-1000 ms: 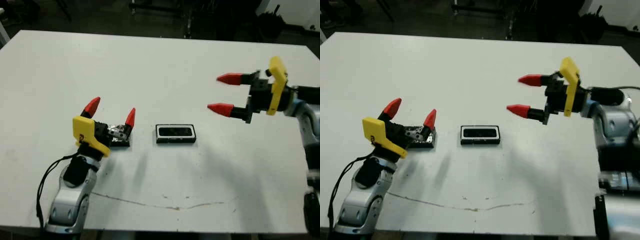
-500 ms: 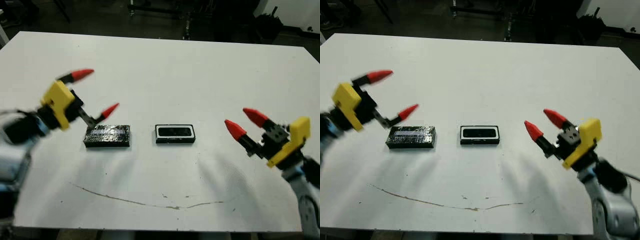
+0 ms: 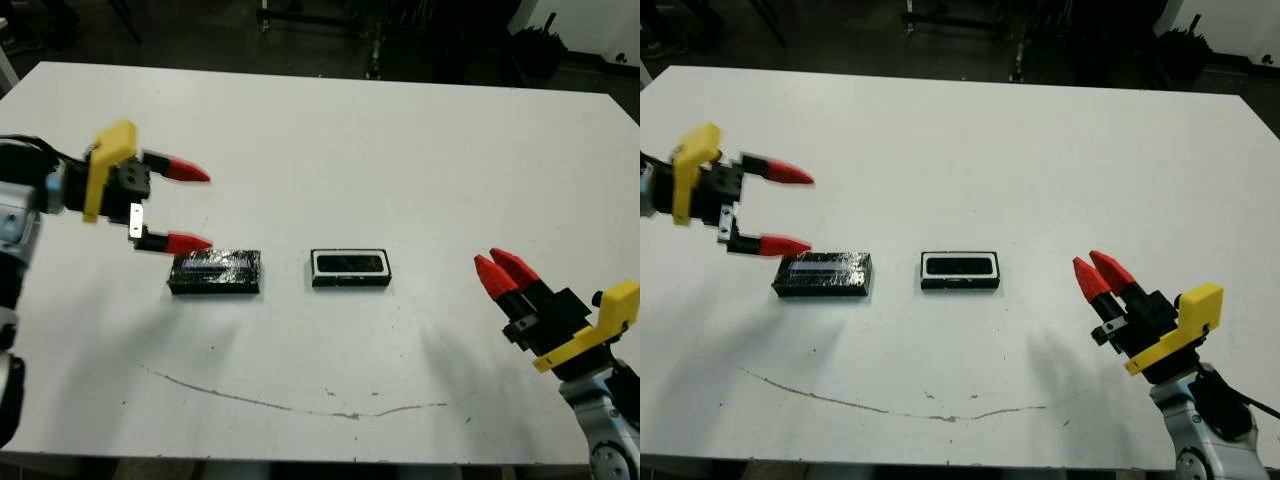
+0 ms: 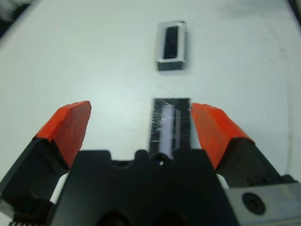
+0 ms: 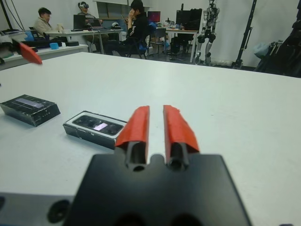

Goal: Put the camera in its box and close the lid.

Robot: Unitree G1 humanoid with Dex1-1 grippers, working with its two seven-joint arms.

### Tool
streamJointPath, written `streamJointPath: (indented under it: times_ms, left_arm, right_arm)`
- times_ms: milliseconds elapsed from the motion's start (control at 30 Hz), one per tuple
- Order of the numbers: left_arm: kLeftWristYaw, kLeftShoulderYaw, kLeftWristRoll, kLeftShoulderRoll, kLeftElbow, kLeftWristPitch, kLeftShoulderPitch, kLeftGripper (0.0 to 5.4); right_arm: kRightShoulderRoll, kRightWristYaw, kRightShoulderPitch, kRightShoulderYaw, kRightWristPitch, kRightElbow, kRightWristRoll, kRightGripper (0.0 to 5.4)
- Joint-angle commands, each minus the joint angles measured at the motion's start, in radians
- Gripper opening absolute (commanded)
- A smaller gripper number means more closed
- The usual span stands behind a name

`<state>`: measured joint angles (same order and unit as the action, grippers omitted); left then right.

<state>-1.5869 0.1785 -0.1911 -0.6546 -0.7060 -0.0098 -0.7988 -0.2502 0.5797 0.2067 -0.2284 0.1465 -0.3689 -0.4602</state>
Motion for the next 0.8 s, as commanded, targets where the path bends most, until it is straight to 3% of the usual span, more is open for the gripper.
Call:
streamJointPath:
  times_ms: [33, 100, 200, 467, 800]
  left_arm:
    - [-0.025, 0.006, 0.006, 0.016, 0.000, -0.035, -0.007, 5.40]
    - [-0.027, 0.001, 0.010, 0.024, 0.010, -0.077, 0.009, 5.40]
    - [-0.027, 0.010, 0.024, 0.028, 0.015, -0.151, 0.033, 5.40]
    - [-0.025, 0.054, 0.074, 0.029, -0.020, -0.244, 0.040, 5.40]
    - [-0.027, 0.124, 0.103, 0.042, -0.088, -0.240, 0.011, 5.40]
  right_arm:
    - [-0.008, -0.019, -0.011, 0.006, 0.001, 0.014, 0.000, 0.34]
    - [-0.009, -0.028, -0.009, 0.009, 0.003, 0.012, -0.001, 0.03]
    - [0.003, -0.031, -0.009, 0.015, -0.030, 0.025, 0.006, 0.01]
    - [-0.004, -0.027, -0.013, 0.023, -0.027, 0.032, -0.009, 0.01]
    - [-0.003, -0.028, -0.010, 0.027, -0.040, 0.032, -0.005, 0.01]
